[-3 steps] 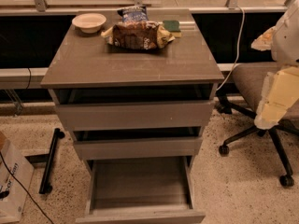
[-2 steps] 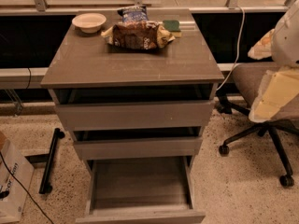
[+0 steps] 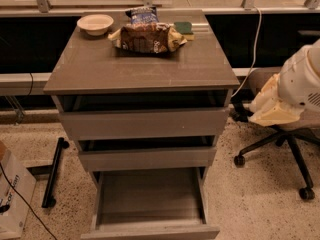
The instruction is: Close bottom drawer
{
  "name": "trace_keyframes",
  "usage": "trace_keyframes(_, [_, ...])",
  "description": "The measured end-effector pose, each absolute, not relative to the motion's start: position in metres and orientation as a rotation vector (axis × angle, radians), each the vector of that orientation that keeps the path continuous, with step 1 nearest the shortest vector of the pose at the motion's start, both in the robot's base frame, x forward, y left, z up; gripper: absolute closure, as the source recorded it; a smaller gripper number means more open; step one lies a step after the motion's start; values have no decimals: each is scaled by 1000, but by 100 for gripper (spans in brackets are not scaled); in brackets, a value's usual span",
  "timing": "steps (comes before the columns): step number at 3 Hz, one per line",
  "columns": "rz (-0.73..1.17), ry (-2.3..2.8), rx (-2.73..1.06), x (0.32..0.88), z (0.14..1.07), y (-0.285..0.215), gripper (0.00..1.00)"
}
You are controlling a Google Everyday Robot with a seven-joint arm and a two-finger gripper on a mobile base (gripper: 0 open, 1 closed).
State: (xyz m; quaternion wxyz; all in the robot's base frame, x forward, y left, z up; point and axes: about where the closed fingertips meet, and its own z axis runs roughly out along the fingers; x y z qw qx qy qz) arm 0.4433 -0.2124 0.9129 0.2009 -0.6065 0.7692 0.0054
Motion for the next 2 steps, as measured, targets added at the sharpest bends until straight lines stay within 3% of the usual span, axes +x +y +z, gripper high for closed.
trace_keyframes(1, [116, 2154, -1620, 456, 860, -223, 96])
trace_keyframes(2, [108, 2152, -1626, 455, 864, -221, 100])
